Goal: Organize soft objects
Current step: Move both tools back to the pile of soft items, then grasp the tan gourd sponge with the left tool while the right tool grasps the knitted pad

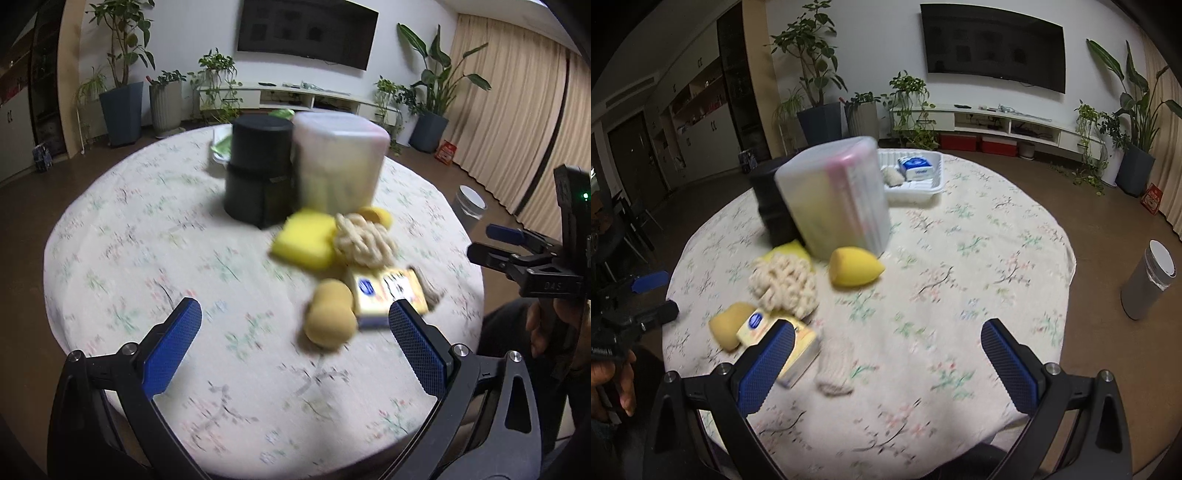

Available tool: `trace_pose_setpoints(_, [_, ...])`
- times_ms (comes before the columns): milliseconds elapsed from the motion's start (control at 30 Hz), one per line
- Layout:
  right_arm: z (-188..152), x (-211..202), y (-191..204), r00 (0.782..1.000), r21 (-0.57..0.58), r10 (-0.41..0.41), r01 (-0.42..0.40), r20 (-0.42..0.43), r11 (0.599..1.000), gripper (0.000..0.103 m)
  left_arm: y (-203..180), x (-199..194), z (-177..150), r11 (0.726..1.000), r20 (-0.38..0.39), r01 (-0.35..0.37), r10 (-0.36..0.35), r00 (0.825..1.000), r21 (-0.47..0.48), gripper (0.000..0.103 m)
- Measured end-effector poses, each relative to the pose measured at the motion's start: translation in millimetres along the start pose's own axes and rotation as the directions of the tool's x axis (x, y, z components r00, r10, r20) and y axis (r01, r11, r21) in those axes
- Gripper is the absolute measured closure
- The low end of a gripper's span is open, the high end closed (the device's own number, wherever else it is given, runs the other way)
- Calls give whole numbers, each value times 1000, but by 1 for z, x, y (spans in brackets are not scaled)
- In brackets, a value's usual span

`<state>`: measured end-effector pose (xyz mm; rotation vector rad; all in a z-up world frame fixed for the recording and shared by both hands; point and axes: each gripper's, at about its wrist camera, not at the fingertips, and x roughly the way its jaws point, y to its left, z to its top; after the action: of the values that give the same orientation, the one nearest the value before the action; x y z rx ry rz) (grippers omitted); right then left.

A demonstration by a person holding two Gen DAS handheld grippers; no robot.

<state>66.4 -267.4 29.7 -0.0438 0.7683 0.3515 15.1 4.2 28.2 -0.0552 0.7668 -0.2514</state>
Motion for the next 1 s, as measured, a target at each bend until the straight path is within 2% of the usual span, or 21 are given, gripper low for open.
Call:
trace_pose_setpoints(167, [-13, 4, 16, 997, -45, -51, 49, -52, 998, 0, -10, 2, -12, 1000, -12, 17, -17, 1000, -5, 0])
trace_pose_setpoints(367, [-24, 9, 20, 992, -44, -71, 66, -104, 997, 0, -17, 13, -20, 999, -42, 31, -31, 999, 14, 0])
trace_pose_setpoints(867, [-19, 49, 33, 970, -122, -106, 81, -217, 989, 0, -20, 52, -4, 998, -147, 62, -63, 987, -6, 0])
trace_pose_setpoints(1000, [-19, 61, 32, 962, -121, -97, 67, -257, 990, 10, -22, 61, 1, 998, -158, 65, -63, 985, 9, 0])
